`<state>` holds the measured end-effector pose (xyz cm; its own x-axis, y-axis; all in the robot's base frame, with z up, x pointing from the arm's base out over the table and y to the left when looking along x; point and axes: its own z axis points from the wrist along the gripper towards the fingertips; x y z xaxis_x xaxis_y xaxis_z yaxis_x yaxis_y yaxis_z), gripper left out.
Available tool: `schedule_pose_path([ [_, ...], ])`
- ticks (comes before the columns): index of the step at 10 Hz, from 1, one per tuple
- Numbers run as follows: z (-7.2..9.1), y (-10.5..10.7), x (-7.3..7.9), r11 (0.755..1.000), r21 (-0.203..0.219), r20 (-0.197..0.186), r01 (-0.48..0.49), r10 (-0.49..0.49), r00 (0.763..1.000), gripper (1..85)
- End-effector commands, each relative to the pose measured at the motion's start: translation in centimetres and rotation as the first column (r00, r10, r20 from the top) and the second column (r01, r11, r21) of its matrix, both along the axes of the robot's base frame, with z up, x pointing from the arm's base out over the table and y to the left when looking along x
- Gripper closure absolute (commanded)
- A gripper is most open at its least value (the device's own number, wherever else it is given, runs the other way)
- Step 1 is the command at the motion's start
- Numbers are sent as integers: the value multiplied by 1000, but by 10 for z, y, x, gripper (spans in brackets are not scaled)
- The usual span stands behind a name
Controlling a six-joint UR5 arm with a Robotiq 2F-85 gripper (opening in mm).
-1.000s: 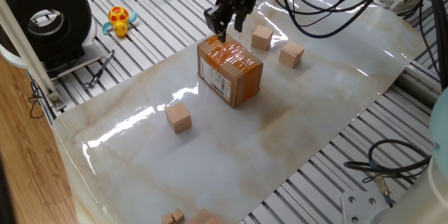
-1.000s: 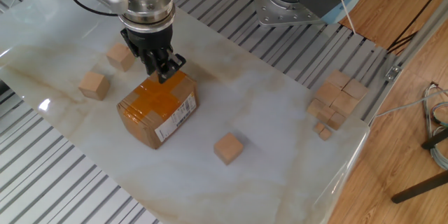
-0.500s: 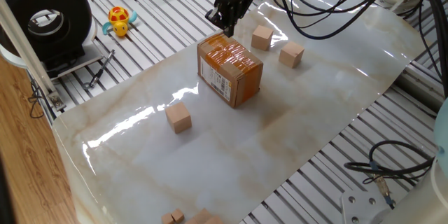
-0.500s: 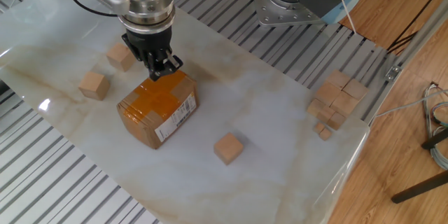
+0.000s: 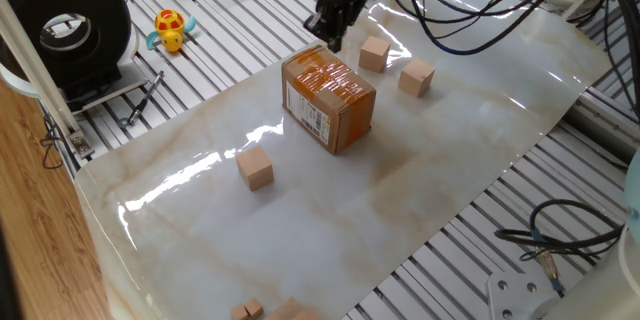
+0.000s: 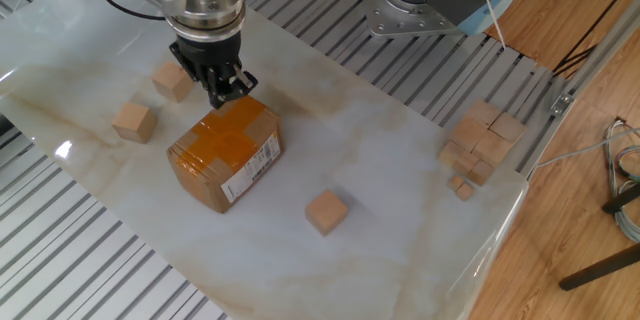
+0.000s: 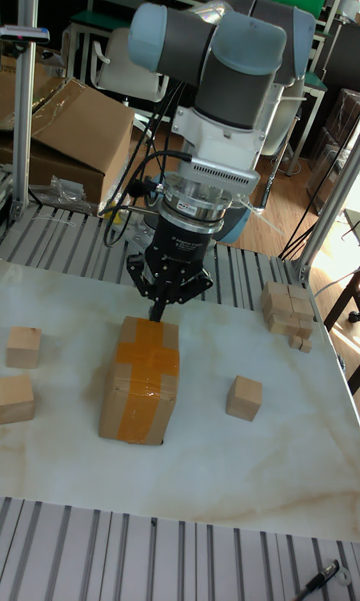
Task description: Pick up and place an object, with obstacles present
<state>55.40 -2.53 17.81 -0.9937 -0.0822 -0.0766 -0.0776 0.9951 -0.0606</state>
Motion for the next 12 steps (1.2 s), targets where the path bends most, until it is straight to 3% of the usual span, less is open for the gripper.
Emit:
schedule_pose_path([
  [1, -2, 6, 6, 999, 54, 42, 3, -6, 999, 630],
  [3, -2, -1, 3, 996, 36, 35, 86, -87, 996, 660],
  [4, -2, -10, 2, 996, 3, 34, 94, -94, 995, 673],
  [5, -2, -9, 1, 996, 7, 29, 91, -91, 995, 670],
  [7, 4, -37, -10, 998, -14, 2, 56, -56, 998, 670],
  [8, 6, -60, -16, 999, -28, -9, 33, -33, 999, 670],
  [10, 2, -86, -19, 999, -9, 15, -32, 32, 999, 667],
  [12, 2, -88, -18, 998, -20, 19, -60, 60, 998, 557],
])
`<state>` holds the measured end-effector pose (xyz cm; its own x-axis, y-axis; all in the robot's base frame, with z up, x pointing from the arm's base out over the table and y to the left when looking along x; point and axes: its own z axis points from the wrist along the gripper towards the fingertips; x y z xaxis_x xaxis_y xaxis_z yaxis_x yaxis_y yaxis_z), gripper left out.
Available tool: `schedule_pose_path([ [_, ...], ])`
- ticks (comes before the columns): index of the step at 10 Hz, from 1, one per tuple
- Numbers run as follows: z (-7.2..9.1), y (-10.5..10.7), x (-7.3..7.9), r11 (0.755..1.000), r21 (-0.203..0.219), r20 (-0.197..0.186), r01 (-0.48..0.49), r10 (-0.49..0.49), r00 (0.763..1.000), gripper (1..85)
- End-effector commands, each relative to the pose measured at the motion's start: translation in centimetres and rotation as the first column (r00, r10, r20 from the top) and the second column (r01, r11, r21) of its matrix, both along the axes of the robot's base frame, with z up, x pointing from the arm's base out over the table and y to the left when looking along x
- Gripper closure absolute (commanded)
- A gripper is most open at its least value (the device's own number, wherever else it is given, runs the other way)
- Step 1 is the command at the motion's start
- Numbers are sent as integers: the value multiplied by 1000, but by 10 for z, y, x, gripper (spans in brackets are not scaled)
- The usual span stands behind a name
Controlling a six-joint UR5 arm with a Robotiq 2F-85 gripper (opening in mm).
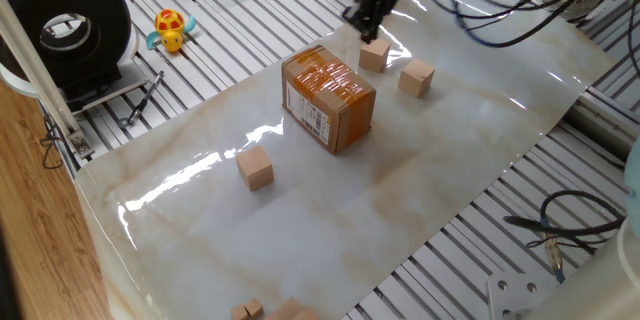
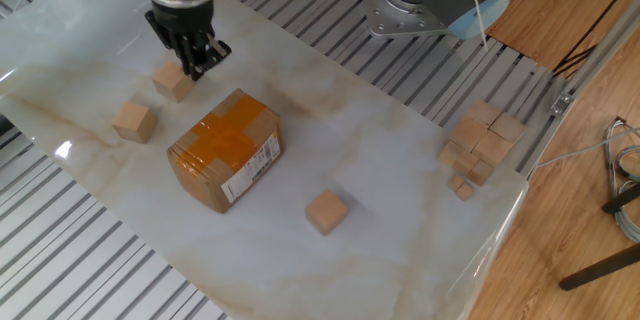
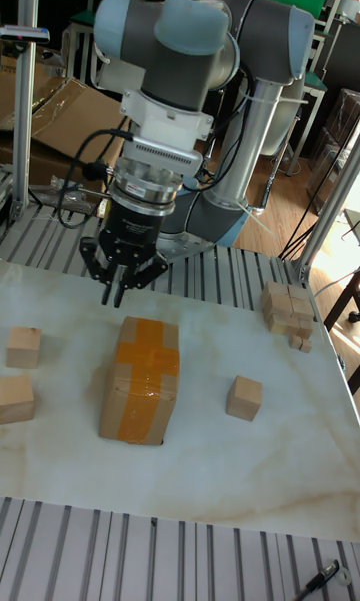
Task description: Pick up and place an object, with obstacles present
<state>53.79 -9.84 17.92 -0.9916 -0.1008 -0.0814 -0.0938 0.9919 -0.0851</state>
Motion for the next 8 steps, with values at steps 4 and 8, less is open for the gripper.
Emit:
schedule_pose_path([
  [4, 4, -18, -5, 998, -62, -39, -24, 21, 999, 423],
  [8, -11, -55, 4, 993, -12, 0, -120, 120, 993, 343],
])
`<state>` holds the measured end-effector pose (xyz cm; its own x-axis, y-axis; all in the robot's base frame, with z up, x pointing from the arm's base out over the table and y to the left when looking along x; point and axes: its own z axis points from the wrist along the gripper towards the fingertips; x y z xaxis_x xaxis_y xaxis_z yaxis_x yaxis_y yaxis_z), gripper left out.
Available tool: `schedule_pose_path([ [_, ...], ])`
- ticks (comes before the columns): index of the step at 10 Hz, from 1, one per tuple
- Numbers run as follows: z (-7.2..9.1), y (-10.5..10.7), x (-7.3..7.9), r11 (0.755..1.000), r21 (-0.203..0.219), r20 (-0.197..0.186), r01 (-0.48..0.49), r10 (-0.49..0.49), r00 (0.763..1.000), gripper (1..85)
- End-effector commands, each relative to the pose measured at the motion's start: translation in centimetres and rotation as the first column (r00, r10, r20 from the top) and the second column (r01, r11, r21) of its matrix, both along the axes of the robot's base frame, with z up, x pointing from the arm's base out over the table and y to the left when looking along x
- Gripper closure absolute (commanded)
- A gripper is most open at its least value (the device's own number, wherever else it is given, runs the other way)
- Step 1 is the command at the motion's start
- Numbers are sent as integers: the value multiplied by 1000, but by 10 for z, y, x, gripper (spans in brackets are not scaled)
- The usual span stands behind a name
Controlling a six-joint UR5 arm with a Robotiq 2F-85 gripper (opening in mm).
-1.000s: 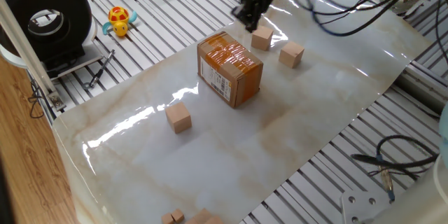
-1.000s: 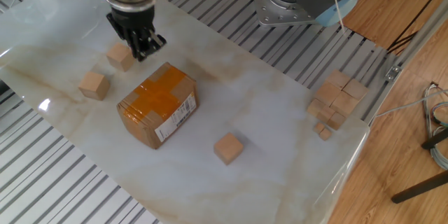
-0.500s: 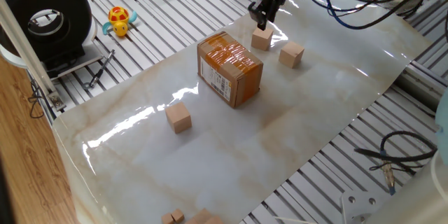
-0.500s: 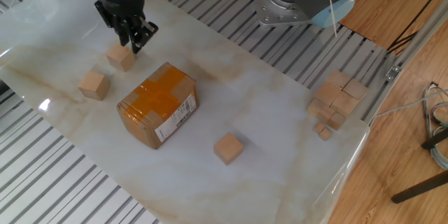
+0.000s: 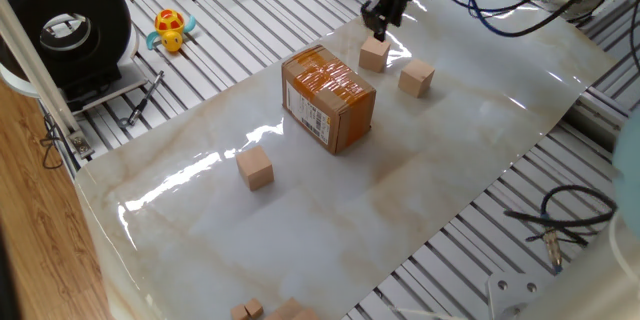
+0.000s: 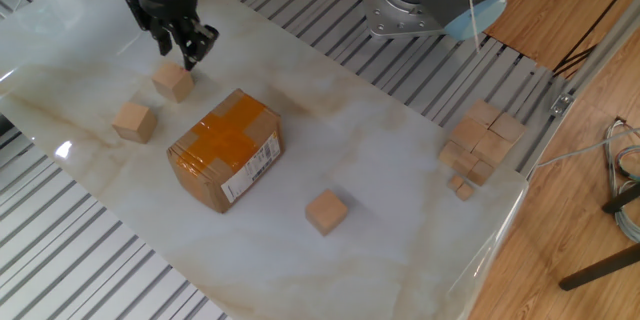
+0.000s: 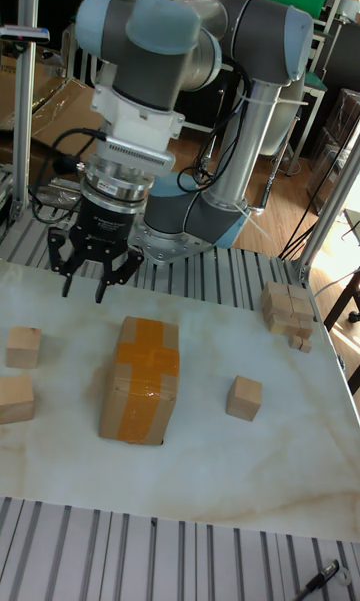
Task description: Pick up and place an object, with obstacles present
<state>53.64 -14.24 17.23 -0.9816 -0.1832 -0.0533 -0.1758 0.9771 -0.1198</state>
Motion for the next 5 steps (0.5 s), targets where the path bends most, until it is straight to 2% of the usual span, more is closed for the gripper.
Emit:
schedule_pose_path([
  [1, -4, -7, 3, 999, 44, 15, -10, 9, 1000, 320],
  [2, -4, -7, 0, 999, 47, 7, 25, -25, 1000, 320],
  [3, -2, 6, 0, 996, 71, 0, 57, -58, 998, 310],
  [4, 1, 18, 0, 995, 77, -7, 70, -70, 998, 300],
  [5, -6, 5, -1, 996, 79, -7, 44, -44, 999, 300],
])
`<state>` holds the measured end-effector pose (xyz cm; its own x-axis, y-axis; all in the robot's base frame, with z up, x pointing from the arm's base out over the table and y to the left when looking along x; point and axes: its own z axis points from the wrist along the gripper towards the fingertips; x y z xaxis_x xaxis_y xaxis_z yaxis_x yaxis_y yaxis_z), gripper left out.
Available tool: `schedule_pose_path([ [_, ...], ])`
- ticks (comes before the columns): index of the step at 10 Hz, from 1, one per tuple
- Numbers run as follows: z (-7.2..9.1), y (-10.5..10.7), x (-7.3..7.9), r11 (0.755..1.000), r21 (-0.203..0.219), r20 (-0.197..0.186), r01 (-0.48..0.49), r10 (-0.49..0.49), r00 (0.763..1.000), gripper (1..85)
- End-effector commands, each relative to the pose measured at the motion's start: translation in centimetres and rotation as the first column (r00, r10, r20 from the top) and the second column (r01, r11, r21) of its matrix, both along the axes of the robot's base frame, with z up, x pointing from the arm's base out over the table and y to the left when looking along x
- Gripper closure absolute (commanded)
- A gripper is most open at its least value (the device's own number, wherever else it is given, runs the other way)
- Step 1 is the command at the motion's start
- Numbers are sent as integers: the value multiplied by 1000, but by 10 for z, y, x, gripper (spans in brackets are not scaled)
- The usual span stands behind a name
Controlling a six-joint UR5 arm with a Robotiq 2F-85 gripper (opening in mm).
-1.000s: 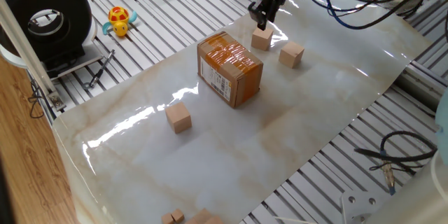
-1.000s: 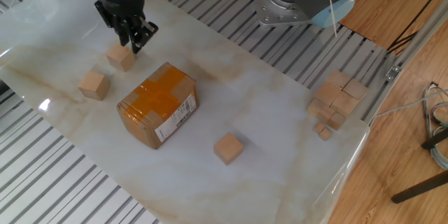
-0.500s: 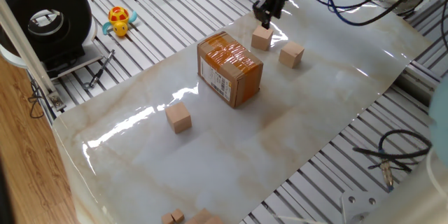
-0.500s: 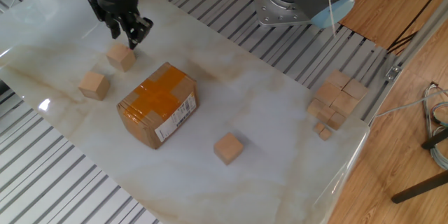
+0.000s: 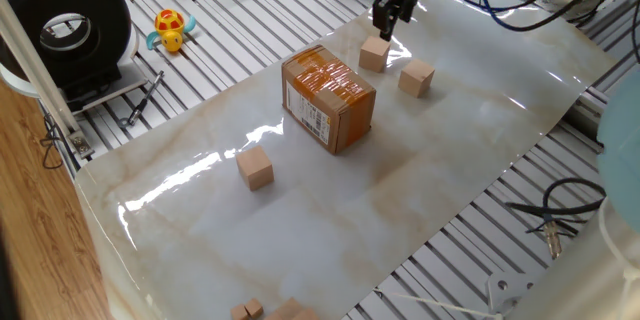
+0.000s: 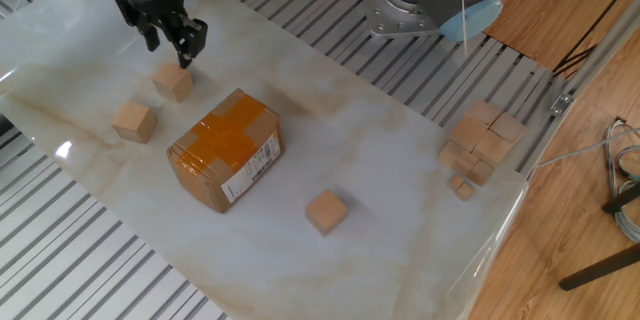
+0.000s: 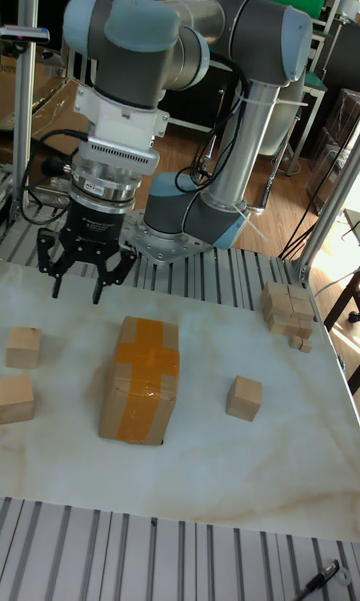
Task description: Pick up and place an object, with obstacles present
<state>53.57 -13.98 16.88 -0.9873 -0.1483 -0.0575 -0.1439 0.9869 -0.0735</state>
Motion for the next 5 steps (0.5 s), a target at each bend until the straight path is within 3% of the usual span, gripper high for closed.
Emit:
schedule_pose_path([
  [1, -13, -21, -3, 999, 28, 3, -32, 32, 999, 300],
  [3, -38, -69, -17, 997, -1, 12, -81, 81, 997, 300],
  [5, -41, -78, -24, 999, -15, -2, -50, 50, 999, 290],
])
